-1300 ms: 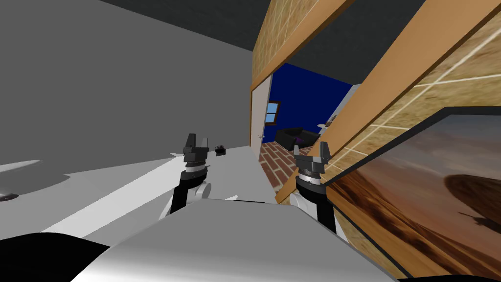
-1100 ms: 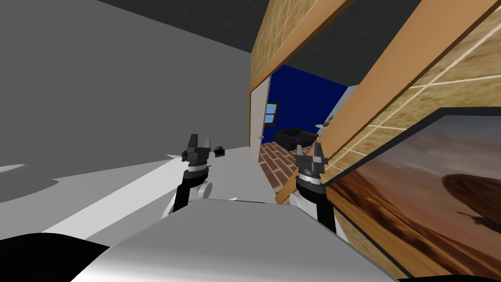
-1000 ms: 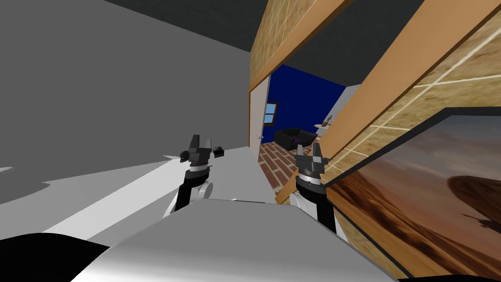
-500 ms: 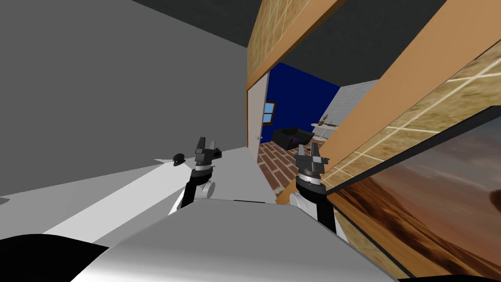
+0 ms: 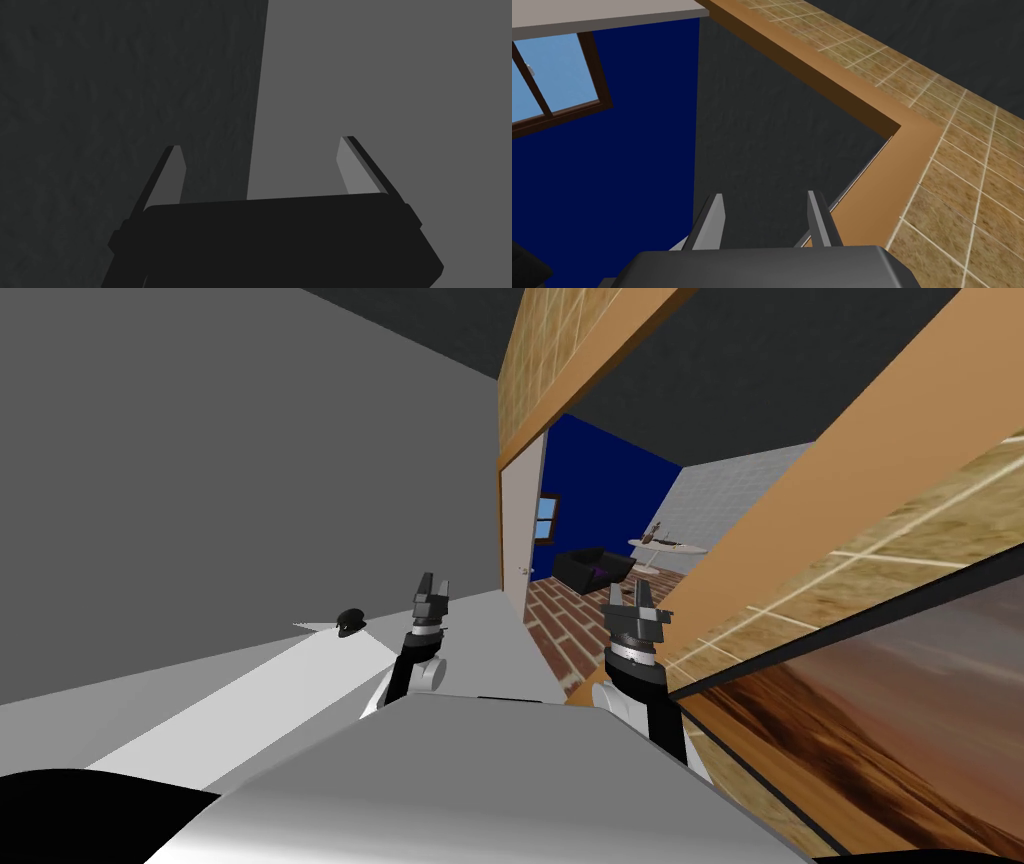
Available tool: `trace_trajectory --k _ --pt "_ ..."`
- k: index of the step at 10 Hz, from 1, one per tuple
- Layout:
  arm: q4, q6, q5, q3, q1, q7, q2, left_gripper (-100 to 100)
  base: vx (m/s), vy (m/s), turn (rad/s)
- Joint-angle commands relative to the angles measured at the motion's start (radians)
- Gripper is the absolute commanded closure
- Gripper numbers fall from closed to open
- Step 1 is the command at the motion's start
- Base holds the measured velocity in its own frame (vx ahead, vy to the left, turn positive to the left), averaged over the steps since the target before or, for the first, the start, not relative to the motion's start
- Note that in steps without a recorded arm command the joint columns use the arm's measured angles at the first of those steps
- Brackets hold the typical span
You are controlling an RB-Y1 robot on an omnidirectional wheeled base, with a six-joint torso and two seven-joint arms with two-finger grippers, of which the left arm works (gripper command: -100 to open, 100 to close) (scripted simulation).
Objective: Push the door open
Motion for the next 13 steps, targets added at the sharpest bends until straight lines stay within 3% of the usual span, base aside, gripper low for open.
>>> trace_trajectory --k 1,13 --pt "0.034 -0.007 0.003 -0.004 -0.012 0.008 0.007 -100 0.116 0.052 -0.106" --pt "0.288 -0.05 0.005 -0.061 -0.111 0.045 0.027 -100 0.104 0.052 -0.094"
